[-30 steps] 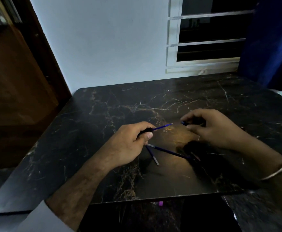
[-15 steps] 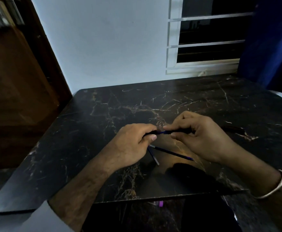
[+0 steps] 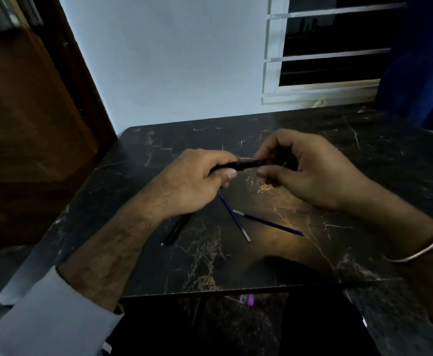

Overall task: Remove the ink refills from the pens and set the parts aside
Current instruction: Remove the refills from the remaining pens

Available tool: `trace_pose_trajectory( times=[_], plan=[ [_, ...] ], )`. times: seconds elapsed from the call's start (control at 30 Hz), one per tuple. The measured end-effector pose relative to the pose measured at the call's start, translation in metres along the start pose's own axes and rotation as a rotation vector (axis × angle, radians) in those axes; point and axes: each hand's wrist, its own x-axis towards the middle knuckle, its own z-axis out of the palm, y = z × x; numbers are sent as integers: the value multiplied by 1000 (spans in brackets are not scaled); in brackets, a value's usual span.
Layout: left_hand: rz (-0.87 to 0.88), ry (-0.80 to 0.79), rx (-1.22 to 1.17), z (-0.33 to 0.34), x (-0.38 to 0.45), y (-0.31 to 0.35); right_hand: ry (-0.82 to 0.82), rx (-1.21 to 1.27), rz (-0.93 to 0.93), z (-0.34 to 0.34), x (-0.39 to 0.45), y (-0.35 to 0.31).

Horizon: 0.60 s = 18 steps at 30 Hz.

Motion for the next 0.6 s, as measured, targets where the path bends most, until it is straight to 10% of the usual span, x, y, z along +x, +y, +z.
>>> trace_pose_trajectory(
  times=[0.43,0.6],
  plan=[
    [-12,-63,-32,1,2,-5,92,-272,-39,3,4,-1],
    [-24,-136,-36,8,-1,-6,-104,-352,-182,7,-4,4]
  ],
)
